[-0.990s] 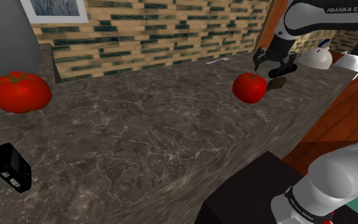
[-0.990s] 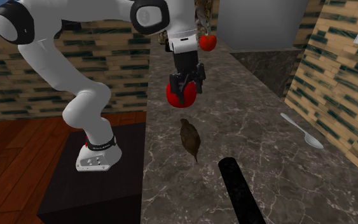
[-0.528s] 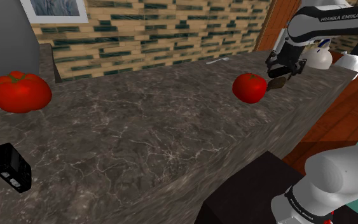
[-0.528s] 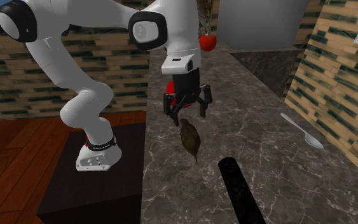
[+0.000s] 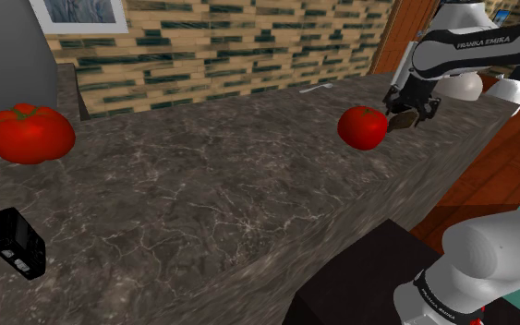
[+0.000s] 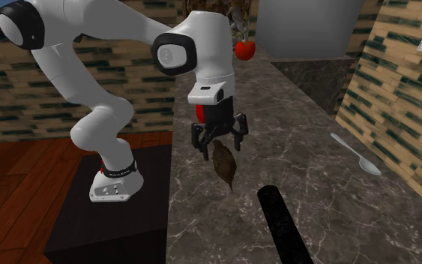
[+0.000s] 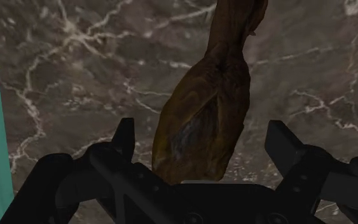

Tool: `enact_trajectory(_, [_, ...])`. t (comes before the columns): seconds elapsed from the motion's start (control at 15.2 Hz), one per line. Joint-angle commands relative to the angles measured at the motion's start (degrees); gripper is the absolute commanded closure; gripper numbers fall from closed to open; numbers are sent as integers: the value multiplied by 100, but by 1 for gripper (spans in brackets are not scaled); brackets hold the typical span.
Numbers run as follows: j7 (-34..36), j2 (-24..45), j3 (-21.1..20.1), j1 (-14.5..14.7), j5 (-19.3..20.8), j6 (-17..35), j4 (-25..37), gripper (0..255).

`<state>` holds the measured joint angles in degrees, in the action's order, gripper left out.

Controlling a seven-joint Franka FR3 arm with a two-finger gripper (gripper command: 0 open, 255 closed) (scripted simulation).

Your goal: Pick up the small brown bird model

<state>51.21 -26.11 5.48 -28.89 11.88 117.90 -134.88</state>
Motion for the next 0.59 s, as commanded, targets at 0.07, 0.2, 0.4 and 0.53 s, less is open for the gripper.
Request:
enact_trajectory(0.07, [4,35,16,-8,13,120,-81,0])
enact_trajectory(0.2, [0,36,20,-10,15,126,-85,255])
enact_trajectory(0.4, [-2,35,21,-11,15,124,-84,255])
enact_trajectory(0.53, [-3,38,23,-12,16,128,-85,255])
